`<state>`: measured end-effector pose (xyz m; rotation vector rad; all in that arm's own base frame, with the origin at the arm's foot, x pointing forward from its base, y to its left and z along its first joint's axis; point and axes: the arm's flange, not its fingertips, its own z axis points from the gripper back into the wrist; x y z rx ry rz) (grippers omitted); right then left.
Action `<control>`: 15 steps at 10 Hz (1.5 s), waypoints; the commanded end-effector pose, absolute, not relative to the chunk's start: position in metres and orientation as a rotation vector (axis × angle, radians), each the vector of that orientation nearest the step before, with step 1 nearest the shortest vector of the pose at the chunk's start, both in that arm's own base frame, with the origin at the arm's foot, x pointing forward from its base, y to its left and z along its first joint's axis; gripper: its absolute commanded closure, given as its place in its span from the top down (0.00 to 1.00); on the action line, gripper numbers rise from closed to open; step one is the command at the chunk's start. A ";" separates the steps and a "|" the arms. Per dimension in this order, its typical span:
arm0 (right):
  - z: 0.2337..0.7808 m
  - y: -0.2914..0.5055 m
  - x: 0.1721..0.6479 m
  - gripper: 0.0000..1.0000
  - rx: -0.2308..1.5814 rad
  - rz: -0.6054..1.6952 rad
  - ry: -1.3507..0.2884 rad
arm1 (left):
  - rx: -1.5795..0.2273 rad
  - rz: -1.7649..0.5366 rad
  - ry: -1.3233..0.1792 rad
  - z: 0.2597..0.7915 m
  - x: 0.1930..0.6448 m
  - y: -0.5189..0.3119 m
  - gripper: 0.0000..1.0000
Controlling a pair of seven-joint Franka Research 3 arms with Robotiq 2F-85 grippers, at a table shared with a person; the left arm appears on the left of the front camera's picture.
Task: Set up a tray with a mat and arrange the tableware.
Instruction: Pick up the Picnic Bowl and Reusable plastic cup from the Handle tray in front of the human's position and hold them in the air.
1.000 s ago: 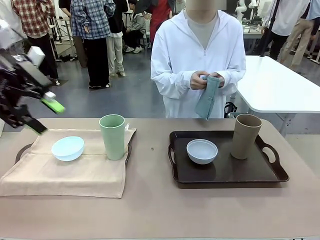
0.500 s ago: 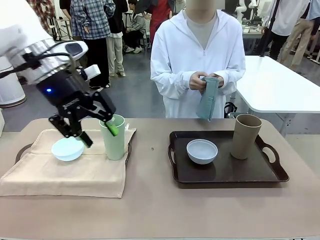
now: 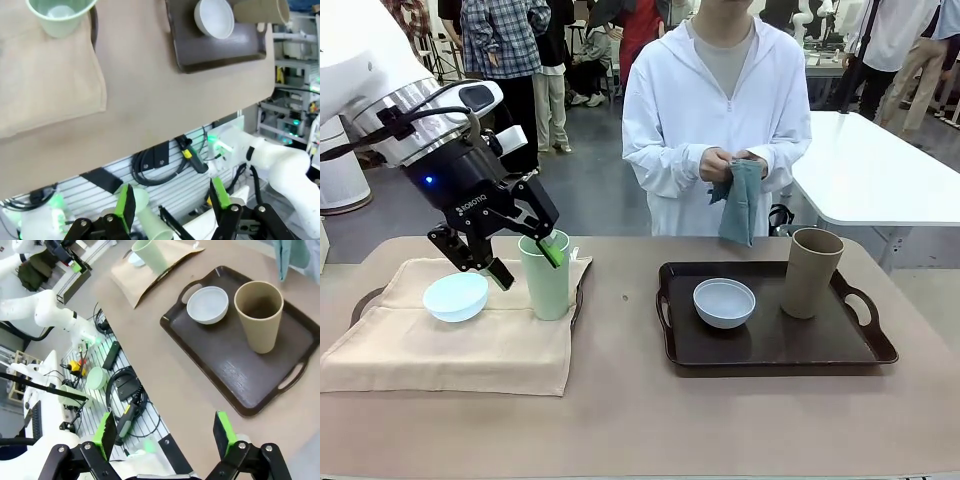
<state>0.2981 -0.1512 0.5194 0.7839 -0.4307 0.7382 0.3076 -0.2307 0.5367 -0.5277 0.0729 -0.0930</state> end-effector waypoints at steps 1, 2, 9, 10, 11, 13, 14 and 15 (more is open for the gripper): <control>0.520 -0.164 0.314 1.00 0.802 0.831 -0.469 | -0.521 -0.088 0.062 0.537 0.310 -0.231 0.79; 0.520 -0.166 0.333 1.00 0.797 0.938 -0.532 | -0.473 -0.096 0.053 0.533 0.317 -0.253 0.79; 0.498 -0.151 0.405 1.00 0.608 1.282 -0.730 | -0.128 -0.114 -0.164 0.512 0.399 -0.422 0.79; 0.492 -0.149 0.405 1.00 0.611 1.292 -0.718 | -0.081 -0.135 -0.188 0.503 0.402 -0.440 0.79; 0.486 -0.152 0.406 1.00 0.615 1.300 -0.719 | -0.056 -0.135 -0.222 0.496 0.409 -0.455 0.79; 0.473 -0.150 0.409 1.00 0.635 1.316 -0.703 | -0.079 -0.084 -0.253 0.489 0.424 -0.473 0.79; 0.471 -0.149 0.412 1.00 0.666 1.303 -0.701 | -0.108 -0.073 -0.280 0.489 0.427 -0.473 0.79; 0.473 -0.151 0.410 1.00 0.740 1.163 -0.663 | -0.216 -0.131 -0.281 0.492 0.417 -0.458 0.79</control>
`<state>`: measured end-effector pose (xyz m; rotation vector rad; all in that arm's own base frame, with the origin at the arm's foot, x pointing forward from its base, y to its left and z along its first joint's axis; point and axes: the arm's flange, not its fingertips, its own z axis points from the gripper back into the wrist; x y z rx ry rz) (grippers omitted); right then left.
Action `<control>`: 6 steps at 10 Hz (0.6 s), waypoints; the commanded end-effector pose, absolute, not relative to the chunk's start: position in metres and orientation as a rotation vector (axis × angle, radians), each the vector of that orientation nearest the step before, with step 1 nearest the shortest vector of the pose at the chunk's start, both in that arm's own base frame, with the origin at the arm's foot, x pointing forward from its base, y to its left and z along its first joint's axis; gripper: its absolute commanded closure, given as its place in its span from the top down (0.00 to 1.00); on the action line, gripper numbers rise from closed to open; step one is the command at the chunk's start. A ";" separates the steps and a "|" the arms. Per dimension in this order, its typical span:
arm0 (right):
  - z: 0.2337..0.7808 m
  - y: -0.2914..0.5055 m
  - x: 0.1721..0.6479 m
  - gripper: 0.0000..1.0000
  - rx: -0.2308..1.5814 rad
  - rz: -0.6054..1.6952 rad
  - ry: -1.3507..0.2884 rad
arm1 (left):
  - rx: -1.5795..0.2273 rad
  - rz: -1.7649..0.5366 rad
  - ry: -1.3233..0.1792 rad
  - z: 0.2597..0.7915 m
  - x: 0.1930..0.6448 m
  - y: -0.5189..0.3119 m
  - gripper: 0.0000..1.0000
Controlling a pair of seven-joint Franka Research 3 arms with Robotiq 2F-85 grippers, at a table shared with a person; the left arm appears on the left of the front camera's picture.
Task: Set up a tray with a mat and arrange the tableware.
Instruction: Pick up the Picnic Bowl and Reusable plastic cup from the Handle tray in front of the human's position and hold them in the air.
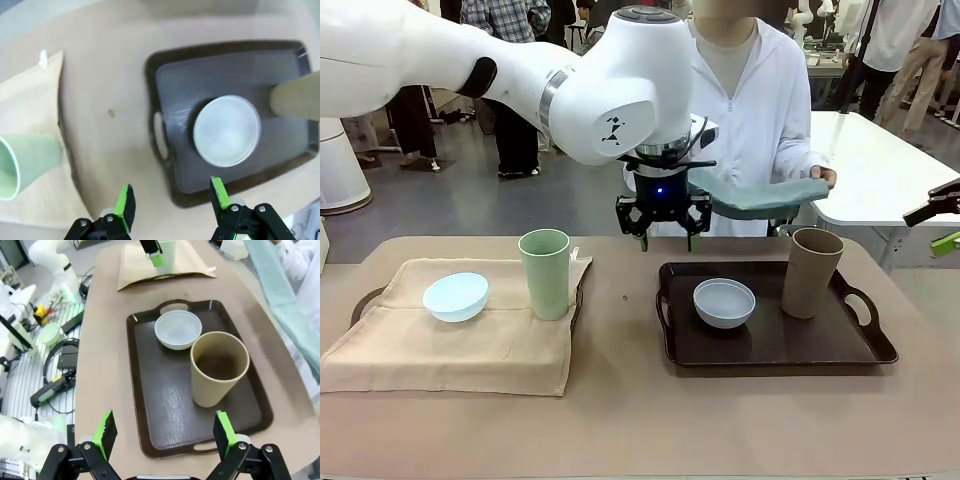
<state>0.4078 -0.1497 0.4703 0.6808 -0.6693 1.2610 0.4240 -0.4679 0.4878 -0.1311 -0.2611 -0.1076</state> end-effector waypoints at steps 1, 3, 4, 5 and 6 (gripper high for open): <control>0.476 -0.149 0.407 1.00 0.654 1.297 -0.684 | -0.087 -0.114 -0.244 0.483 0.419 -0.464 0.79; 0.476 -0.149 0.407 1.00 0.654 1.297 -0.684 | -0.087 -0.114 -0.244 0.483 0.419 -0.464 0.79; 0.476 -0.149 0.407 1.00 0.654 1.297 -0.684 | -0.087 -0.114 -0.244 0.483 0.419 -0.464 0.79; 0.473 -0.150 0.408 1.00 0.671 1.274 -0.673 | -0.108 -0.107 -0.249 0.483 0.423 -0.467 0.79; 0.456 -0.153 0.431 1.00 0.683 1.347 -0.649 | -0.094 -0.101 -0.240 0.475 0.430 -0.474 0.79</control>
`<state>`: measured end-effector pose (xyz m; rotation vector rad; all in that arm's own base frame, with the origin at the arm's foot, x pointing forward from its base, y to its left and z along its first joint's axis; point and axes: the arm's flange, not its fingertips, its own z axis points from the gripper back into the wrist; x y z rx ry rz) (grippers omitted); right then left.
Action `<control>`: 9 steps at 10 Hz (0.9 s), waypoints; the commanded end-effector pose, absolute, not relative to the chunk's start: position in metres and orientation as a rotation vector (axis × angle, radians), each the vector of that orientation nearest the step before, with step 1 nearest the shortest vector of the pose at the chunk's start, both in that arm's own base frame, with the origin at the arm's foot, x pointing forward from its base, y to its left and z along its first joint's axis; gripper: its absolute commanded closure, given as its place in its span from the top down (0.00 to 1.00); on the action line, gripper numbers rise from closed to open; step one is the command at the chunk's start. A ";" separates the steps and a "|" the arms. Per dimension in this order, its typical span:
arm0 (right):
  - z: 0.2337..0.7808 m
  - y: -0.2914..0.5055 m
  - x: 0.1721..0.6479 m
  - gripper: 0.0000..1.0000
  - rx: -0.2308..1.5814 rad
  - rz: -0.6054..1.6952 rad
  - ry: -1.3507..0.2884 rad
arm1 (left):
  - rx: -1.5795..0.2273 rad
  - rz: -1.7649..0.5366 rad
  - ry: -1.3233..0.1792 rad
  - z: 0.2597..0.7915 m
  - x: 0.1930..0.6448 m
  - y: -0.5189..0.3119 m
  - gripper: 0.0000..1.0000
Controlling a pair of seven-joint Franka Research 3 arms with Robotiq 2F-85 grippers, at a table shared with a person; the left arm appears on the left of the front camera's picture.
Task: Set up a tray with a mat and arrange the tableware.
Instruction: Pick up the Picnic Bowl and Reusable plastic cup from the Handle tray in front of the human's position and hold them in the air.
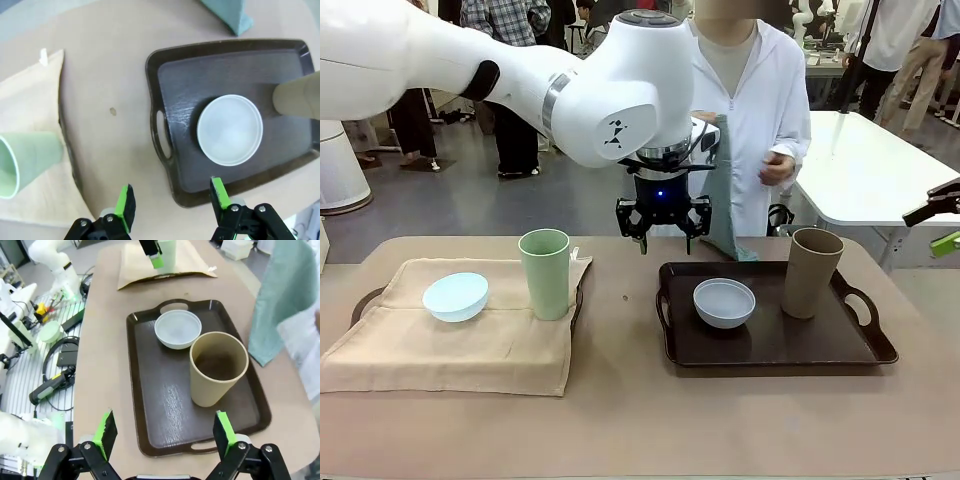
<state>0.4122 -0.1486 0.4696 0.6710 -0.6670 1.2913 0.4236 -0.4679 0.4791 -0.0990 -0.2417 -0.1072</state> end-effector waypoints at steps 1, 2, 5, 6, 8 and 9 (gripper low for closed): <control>0.444 -0.157 0.444 1.00 0.688 1.345 -0.664 | -0.090 -0.116 -0.253 0.471 0.432 -0.480 0.79; 0.437 -0.161 0.454 1.00 0.686 1.338 -0.676 | -0.069 -0.156 -0.277 0.465 0.432 -0.488 0.79; 0.411 -0.156 0.470 1.00 0.685 1.396 -0.694 | -0.070 -0.151 -0.258 0.439 0.448 -0.502 0.79; 0.402 -0.145 0.472 1.00 0.685 1.413 -0.715 | -0.077 -0.134 -0.255 0.429 0.453 -0.507 0.79; 0.388 -0.128 0.473 1.00 0.689 1.402 -0.763 | -0.085 -0.107 -0.273 0.423 0.454 -0.511 0.79; 0.380 -0.121 0.470 1.00 0.677 1.391 -0.775 | -0.090 -0.102 -0.282 0.419 0.452 -0.512 0.79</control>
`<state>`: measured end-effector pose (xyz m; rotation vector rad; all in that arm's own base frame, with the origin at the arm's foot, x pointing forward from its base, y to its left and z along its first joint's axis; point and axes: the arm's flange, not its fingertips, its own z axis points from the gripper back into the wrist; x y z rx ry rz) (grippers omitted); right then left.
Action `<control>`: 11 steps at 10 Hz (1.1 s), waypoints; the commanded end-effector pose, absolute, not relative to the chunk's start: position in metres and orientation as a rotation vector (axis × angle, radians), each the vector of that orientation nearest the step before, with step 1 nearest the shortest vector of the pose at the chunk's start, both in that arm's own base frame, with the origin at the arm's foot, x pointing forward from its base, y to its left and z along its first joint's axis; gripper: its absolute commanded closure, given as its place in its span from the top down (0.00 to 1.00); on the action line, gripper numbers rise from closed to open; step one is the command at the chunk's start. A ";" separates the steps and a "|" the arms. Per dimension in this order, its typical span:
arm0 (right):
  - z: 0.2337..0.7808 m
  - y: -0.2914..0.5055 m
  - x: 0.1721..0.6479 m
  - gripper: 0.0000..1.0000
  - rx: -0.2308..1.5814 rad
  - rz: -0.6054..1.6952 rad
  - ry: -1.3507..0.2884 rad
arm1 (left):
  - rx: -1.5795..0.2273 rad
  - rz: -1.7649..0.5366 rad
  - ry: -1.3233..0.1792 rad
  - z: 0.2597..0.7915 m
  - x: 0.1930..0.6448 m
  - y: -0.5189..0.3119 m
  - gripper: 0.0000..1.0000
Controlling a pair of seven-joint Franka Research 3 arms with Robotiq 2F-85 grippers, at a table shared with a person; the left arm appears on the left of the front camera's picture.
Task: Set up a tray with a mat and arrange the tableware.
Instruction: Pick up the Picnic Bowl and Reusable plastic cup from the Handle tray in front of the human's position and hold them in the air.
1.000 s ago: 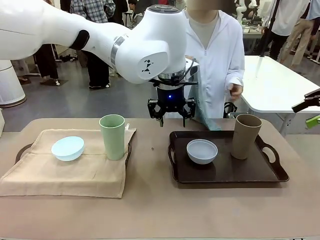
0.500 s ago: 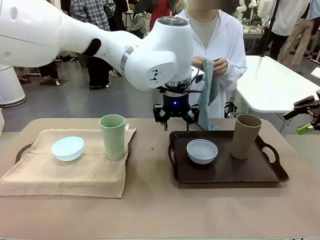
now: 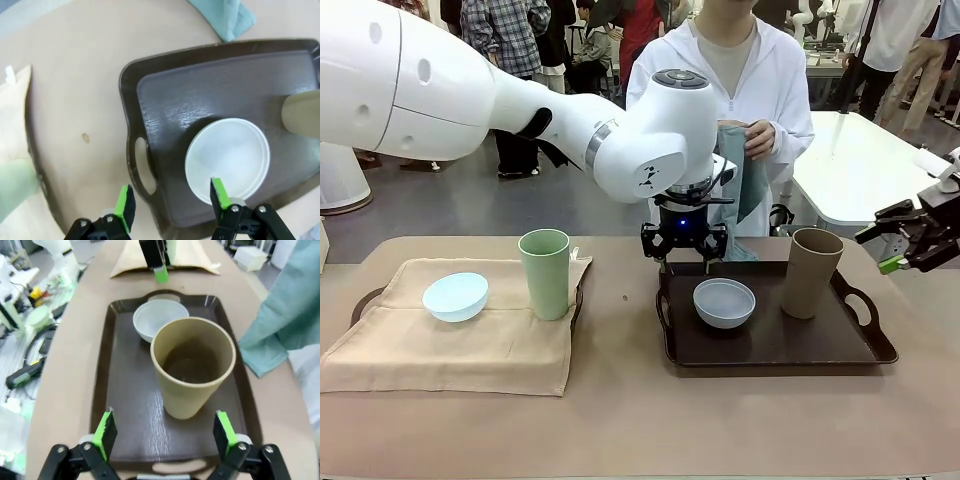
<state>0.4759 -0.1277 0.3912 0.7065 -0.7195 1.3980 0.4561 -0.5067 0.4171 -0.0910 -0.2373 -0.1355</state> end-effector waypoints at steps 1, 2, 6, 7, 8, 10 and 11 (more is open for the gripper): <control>0.371 -0.112 0.467 1.00 0.680 1.402 -0.767 | -0.089 -0.098 -0.285 0.416 0.453 -0.512 0.79; 0.364 -0.105 0.465 1.00 0.685 1.415 -0.765 | -0.088 -0.098 -0.284 0.416 0.453 -0.512 0.79; 0.358 -0.105 0.466 1.00 0.716 1.408 -0.717 | -0.105 -0.124 -0.258 0.418 0.454 -0.513 0.79; 0.358 -0.105 0.466 1.00 0.716 1.408 -0.717 | -0.105 -0.124 -0.258 0.418 0.454 -0.513 0.79; 0.358 -0.105 0.466 1.00 0.716 1.408 -0.717 | -0.105 -0.124 -0.258 0.418 0.454 -0.513 0.79; 0.346 -0.107 0.477 1.00 0.766 1.408 -0.719 | -0.090 -0.100 -0.241 0.408 0.455 -0.518 0.79; 0.338 -0.106 0.484 1.00 0.777 1.390 -0.709 | -0.082 -0.128 -0.231 0.405 0.451 -0.518 0.79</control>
